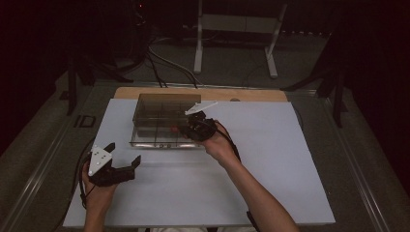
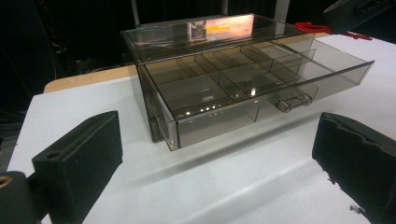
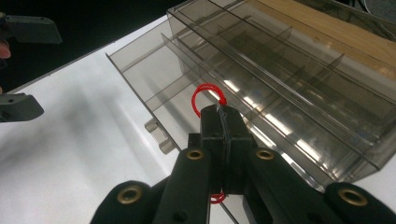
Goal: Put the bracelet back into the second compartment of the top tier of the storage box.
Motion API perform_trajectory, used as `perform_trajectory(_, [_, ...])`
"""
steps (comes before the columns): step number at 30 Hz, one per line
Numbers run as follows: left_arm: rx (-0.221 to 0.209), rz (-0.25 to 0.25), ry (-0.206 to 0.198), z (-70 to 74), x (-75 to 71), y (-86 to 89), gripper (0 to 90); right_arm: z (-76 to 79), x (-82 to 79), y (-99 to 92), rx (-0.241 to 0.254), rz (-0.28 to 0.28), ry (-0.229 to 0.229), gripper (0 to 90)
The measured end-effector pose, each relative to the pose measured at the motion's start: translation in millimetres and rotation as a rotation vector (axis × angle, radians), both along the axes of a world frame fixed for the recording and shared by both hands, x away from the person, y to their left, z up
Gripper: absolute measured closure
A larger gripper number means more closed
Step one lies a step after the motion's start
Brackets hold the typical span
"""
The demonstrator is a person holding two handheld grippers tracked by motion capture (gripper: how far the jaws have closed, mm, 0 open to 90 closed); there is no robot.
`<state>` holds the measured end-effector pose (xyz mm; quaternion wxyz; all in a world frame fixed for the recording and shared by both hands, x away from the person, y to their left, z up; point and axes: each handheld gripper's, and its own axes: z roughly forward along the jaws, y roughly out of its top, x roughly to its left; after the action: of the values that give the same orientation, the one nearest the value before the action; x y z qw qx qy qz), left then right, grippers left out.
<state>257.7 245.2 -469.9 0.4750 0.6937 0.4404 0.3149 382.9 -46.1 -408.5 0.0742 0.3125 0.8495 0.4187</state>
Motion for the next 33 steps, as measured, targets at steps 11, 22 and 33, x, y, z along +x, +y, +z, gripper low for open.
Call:
perform_trajectory(11, [0.000, 0.003, -0.001, 0.3, -0.4, 0.7, 3.3, 0.5, 2.1, 7.9, 0.002, 0.005, -0.001, 90.0])
perform_trajectory(22, [0.001, 0.005, -0.005, 0.7, -0.6, 1.3, 3.3, -4.2, 4.6, 16.2, 0.001, 0.005, 0.010, 90.0])
perform_trajectory(33, [0.001, 0.006, -0.006, 0.9, -0.8, 1.7, 3.3, -8.5, 5.6, 24.0, -0.001, 0.007, 0.017, 90.0])
